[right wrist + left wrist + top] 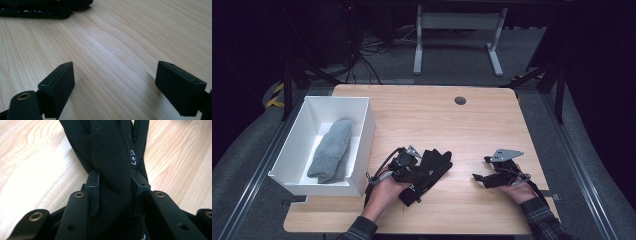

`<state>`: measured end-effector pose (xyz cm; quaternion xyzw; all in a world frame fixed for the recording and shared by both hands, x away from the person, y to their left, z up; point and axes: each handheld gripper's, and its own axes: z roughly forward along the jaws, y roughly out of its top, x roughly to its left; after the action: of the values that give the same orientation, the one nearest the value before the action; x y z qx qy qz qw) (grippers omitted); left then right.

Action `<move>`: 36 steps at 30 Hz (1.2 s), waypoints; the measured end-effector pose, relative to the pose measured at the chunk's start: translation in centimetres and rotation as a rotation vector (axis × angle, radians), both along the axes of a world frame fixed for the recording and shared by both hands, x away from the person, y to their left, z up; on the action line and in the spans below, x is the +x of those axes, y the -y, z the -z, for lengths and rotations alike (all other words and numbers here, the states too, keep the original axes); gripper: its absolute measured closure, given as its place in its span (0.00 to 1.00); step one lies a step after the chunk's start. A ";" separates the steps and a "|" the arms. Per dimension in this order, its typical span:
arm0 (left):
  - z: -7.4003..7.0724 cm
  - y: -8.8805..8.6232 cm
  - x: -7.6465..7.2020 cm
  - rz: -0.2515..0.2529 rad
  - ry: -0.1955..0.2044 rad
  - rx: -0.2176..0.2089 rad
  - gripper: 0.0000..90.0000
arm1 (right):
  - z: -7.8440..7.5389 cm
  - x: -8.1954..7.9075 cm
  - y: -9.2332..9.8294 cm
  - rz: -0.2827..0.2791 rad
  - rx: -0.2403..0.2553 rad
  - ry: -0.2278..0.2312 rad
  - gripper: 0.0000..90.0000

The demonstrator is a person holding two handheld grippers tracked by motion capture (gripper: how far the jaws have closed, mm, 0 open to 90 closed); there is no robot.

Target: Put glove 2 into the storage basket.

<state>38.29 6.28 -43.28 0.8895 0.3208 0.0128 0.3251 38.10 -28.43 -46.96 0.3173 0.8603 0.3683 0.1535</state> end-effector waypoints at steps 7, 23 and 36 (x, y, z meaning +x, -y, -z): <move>-2.2 -0.3 -0.1 -0.022 0.014 -0.015 0.74 | 0.0 0.0 0.0 0.000 0.000 0.000 0.18; -8.6 -1.3 0.6 -0.058 0.060 -0.027 0.74 | 0.0 0.0 0.0 0.000 -0.001 0.000 0.18; -12.9 -3.6 1.3 -0.089 0.110 -0.026 0.74 | 0.0 0.0 0.0 0.001 -0.001 0.000 0.18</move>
<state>39.56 9.86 -30.41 0.8681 0.3415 0.0721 0.3530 38.10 -28.43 -46.96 0.3175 0.8603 0.3680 0.1539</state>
